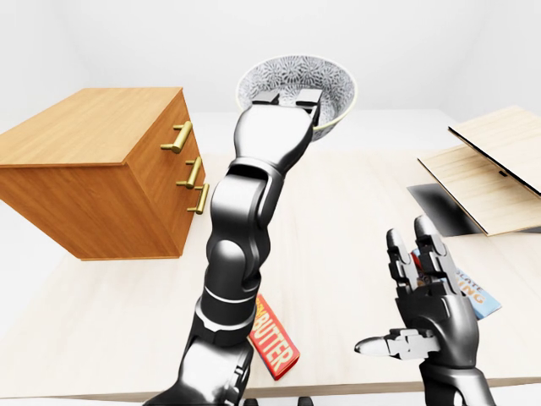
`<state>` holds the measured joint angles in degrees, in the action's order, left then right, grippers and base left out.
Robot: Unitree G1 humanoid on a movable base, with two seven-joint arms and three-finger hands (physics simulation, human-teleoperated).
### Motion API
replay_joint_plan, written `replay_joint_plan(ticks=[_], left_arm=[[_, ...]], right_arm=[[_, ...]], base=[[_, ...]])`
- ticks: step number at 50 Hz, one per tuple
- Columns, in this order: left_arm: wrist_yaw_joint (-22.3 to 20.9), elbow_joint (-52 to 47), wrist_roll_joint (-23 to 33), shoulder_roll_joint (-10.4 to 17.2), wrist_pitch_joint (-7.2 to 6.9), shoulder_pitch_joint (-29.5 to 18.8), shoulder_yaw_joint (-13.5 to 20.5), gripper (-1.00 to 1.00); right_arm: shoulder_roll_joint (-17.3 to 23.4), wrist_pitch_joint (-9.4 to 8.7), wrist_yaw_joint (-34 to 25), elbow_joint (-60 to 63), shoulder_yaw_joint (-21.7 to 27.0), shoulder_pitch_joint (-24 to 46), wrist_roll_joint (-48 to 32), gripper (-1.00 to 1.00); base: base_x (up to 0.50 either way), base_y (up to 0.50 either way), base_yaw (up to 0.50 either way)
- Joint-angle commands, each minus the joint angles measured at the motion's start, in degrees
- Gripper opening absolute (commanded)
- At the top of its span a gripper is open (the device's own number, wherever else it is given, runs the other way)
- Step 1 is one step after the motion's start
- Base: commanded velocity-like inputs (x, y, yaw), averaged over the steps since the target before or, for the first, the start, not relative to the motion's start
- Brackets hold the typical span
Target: Close the top drawer of the cabinet and put the bowl on top of it.
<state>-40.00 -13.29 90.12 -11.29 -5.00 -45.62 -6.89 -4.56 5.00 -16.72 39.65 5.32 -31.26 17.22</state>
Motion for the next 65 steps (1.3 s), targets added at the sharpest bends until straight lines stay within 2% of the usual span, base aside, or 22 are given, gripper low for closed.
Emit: replay_joint_plan(ticks=[1, 11, 13, 14, 25, 27, 42, 53, 58, 61, 65], left_arm=[[0.00, 2.16, -4.55, 5.95, 0.00, -4.73, 3.38, -1.00], [0.00, 3.50, -7.91, 12.30, 0.00, -7.07, 5.79, -1.00], [0.00, 3.51, -8.06, 12.46, 0.00, -7.09, 5.69, -1.00], [0.00, 4.29, -9.23, 14.31, 0.00, -8.91, 7.80, -1.00], [0.03, 9.23, -15.71, 21.05, 0.00, -10.59, 9.45, -1.00], [1.11, 10.19, -16.72, 22.01, 0.00, -10.34, 9.63, -1.00], [4.56, 12.21, -20.00, 26.10, 0.00, -9.75, 10.79, -1.00], [8.73, 14.79, -25.41, 29.96, 0.00, -8.41, 12.66, -1.00], [9.06, 14.79, -26.73, 32.01, 0.00, -8.00, 13.49, -1.00], [9.15, 14.78, -26.96, 32.18, 0.00, -7.98, 13.36, -1.00], [11.78, 17.19, -28.71, 33.51, 0.00, -7.70, 14.35, -1.00]], right_arm=[[0.68, 0.00, 0.60, -0.23, -1.12, -0.70, -0.21, 1.00], [0.96, 0.00, 0.88, 0.24, -0.89, -0.89, 0.28, 1.00], [0.93, 0.00, 0.86, 0.25, -0.86, -0.89, 0.28, 1.00], [0.85, 0.00, 0.69, 0.06, -1.00, -1.00, 0.19, 1.00], [0.68, 0.00, 0.61, 0.07, -0.77, -0.86, 0.21, 1.00], [0.76, 0.00, 0.74, 0.07, -0.72, -0.54, 0.14, 1.00], [1.04, 0.00, 0.97, -0.23, -1.48, -0.91, -0.18, 1.00], [1.38, 0.00, 1.43, -0.34, -1.80, -0.81, -0.40, 1.00], [1.52, 0.00, 1.66, -0.21, -1.83, -0.45, -0.49, 1.00], [1.53, 0.00, 1.66, -0.19, -1.83, -0.44, -0.49, 1.00], [1.60, 0.00, 1.92, 0.24, -1.79, -0.13, -0.56, 1.00]], base=[[0.00, 0.00, 0.00], [0.00, 0.00, 0.00], [0.00, 0.00, 0.00], [0.00, 0.00, 0.00], [0.00, 0.00, 0.00], [0.00, 0.00, 0.00], [0.00, 0.00, 0.00], [0.00, 0.00, 0.00], [0.00, 0.00, 0.00], [0.00, 0.00, 0.00], [0.00, 0.00, 0.00]])
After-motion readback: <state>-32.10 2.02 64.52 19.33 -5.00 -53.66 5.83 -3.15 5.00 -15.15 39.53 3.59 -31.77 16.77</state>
